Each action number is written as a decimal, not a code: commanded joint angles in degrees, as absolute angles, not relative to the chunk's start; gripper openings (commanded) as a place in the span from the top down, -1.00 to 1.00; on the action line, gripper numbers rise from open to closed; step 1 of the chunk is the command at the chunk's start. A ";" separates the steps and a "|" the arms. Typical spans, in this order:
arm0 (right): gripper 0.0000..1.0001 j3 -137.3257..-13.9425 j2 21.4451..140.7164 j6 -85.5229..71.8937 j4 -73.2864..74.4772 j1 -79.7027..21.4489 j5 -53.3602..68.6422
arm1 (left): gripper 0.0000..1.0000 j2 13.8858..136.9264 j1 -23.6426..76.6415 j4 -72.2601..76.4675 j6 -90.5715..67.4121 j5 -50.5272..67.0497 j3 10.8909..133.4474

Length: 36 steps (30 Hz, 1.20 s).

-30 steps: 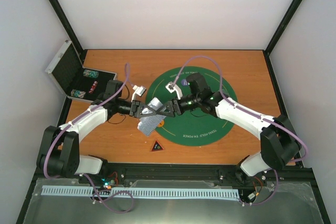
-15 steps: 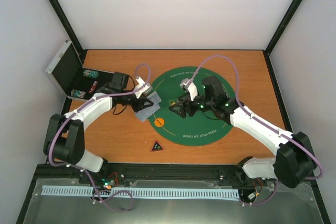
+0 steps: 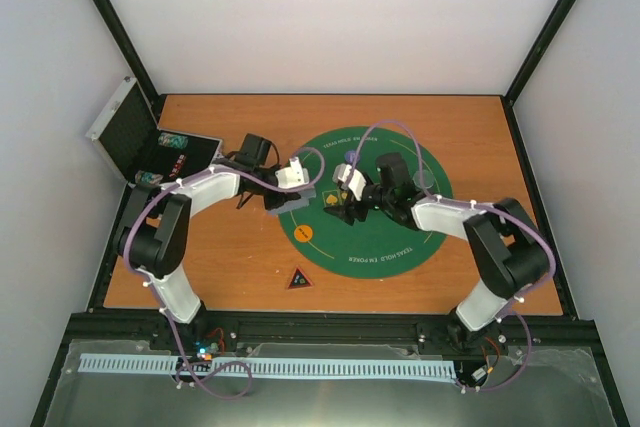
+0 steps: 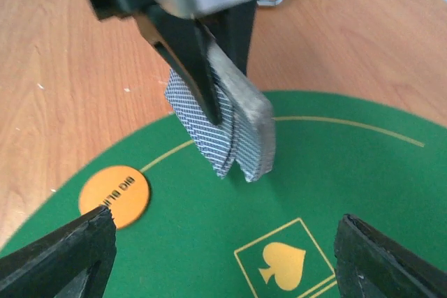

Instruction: Distribute texas hold em gaming equipment

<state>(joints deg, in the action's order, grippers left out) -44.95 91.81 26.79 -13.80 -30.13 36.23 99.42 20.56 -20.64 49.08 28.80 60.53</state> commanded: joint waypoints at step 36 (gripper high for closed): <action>-0.75 -33.05 90.60 24.37 -33.97 -33.41 38.80 | 0.99 96.61 23.43 -25.68 56.62 32.79 63.83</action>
